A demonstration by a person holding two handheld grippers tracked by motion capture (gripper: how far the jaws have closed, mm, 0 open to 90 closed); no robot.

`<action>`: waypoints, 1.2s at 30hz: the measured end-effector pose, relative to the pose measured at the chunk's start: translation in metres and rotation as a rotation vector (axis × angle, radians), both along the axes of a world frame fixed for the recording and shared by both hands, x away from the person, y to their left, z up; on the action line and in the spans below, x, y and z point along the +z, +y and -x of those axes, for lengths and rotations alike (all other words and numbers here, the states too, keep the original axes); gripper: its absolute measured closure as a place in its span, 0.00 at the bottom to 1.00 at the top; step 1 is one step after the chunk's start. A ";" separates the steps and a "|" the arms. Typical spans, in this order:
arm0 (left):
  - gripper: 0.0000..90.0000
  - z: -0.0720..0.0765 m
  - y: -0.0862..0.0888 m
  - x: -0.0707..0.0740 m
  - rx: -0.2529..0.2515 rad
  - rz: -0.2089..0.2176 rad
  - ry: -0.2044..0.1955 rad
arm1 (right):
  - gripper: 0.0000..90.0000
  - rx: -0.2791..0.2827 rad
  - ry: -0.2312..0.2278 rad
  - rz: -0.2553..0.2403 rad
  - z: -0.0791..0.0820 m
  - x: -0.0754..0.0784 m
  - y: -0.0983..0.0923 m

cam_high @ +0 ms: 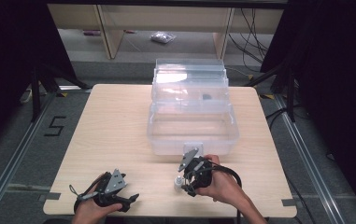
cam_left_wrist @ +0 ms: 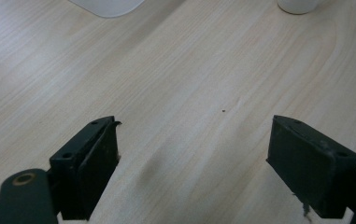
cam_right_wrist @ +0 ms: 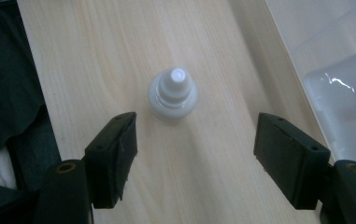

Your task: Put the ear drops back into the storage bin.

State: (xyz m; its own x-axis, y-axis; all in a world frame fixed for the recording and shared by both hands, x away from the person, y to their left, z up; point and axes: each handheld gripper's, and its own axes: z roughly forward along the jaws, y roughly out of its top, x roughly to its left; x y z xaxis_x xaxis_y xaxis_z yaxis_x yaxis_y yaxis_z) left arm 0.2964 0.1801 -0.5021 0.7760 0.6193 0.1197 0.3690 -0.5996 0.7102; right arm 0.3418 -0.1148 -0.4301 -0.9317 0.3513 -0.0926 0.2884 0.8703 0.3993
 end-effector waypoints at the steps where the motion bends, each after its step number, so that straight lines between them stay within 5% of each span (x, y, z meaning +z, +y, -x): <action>1: 0.18 0.000 0.000 0.000 0.002 0.000 0.000 | 0.35 0.011 0.000 0.002 -0.001 -0.001 0.002; 17: 0.18 0.000 0.000 0.000 0.009 -0.002 -0.005 | 0.48 0.066 0.051 0.028 -0.009 -0.012 0.015; 25: 0.18 0.000 0.000 0.000 0.006 -0.002 -0.006 | 0.52 0.037 0.083 0.058 -0.008 -0.014 0.021; 31: 0.18 0.000 0.000 0.000 -0.001 -0.010 -0.004 | 0.54 0.071 0.081 0.060 -0.012 -0.019 0.026; 32: 0.18 0.000 0.000 0.000 0.007 -0.002 -0.005 | 0.56 0.030 0.097 0.068 -0.010 -0.019 0.027; 33: 0.18 0.000 0.000 0.000 0.005 -0.003 -0.005 | 0.56 0.073 0.086 0.060 -0.013 -0.021 0.027; 36: 0.18 0.000 0.000 0.000 0.003 -0.003 -0.004 | 0.58 0.032 0.103 0.072 -0.011 -0.022 0.028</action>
State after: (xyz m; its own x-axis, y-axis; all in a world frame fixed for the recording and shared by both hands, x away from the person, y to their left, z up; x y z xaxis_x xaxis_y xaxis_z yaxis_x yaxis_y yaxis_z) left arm 0.2963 0.1799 -0.5021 0.7734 0.6215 0.1252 0.3678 -0.6008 0.7098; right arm 0.3526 -0.0867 -0.4519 -0.9482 0.3170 -0.0199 0.2962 0.9052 0.3048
